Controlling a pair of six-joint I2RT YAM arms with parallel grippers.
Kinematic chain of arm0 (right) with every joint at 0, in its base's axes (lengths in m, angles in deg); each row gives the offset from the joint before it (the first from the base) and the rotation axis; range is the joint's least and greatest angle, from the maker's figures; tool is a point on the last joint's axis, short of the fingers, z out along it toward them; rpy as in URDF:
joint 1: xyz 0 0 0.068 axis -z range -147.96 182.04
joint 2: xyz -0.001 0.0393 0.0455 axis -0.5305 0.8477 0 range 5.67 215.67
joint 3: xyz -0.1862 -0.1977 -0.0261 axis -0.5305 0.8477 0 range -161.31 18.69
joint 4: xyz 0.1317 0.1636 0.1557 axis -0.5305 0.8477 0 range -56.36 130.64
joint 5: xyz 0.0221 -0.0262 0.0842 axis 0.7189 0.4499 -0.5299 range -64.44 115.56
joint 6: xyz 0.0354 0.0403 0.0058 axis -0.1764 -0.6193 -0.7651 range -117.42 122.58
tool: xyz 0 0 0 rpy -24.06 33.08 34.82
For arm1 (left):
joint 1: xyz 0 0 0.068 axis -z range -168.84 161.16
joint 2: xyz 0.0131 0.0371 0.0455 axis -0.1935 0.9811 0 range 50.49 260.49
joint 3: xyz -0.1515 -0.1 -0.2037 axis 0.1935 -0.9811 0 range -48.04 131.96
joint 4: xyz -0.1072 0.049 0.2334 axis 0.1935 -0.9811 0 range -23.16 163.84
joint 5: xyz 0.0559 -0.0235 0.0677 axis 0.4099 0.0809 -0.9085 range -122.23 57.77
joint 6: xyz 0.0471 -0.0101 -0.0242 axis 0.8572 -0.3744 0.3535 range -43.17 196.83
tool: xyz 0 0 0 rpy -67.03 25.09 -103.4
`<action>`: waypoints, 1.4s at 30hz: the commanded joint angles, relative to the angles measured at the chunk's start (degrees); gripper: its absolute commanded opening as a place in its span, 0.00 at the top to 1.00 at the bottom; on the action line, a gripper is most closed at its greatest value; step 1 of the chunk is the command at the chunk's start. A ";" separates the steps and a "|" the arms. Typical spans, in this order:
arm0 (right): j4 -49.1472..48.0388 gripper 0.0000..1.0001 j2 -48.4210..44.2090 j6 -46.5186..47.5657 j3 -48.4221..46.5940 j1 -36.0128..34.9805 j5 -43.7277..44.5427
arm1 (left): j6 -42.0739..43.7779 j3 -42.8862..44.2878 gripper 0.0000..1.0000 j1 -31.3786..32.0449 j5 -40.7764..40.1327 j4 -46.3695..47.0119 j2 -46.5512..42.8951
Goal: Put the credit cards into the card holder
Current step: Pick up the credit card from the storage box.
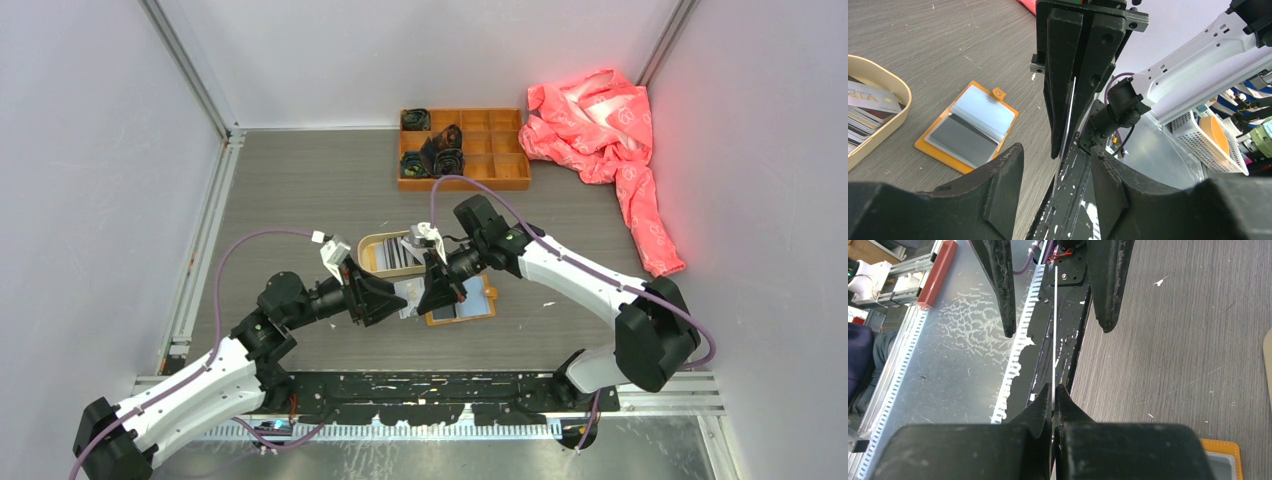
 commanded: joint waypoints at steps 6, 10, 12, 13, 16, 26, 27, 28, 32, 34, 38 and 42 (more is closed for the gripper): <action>0.94 0.99 -0.15 2.55 -2.69 -0.52 -2.11 | -0.35 1.49 0.52 -0.18 2.00 3.67 -1.49; 1.55 0.99 -0.08 3.29 -2.69 -0.57 -1.99 | -1.02 0.95 0.66 -0.17 2.81 5.02 -0.83; 1.64 0.99 0.07 3.49 -2.69 -0.71 -1.98 | -1.23 1.08 0.78 -0.17 3.32 5.56 -0.10; 1.73 0.99 0.18 3.62 -2.73 -0.81 -1.91 | -1.31 1.22 0.87 -0.17 3.46 5.70 0.21; 2.05 0.99 0.28 3.97 -2.84 -0.94 -1.73 | -1.64 1.32 1.00 -0.17 3.76 6.52 1.23; 2.99 0.77 -0.33 4.86 -3.17 -0.96 0.47 | -2.42 -0.73 1.00 -0.24 1.54 8.92 0.07; 3.58 0.72 -0.30 5.38 -3.32 -1.00 0.90 | -2.53 -1.00 1.00 -0.26 1.13 8.92 -0.36; 4.63 0.64 -0.41 6.56 -3.68 -0.96 1.48 | -2.70 -1.31 1.00 -0.18 0.80 8.87 -0.81; 11.55 0.42 -1.07 14.09 -5.61 -0.08 5.04 | -3.77 -3.07 1.00 -0.27 -0.62 8.79 -2.80; 15.54 0.35 -1.90 18.99 -6.50 1.17 6.77 | -4.78 -4.23 1.00 -0.22 -1.42 9.03 -3.71; 20.52 0.29 -4.83 25.94 -6.73 5.84 9.47 | -8.11 -6.92 1.00 -0.22 -2.23 10.94 -4.84; 20.75 0.27 -8.20 29.82 -4.27 9.91 12.56 | -12.02 -9.25 1.00 -0.18 -2.65 13.59 -4.71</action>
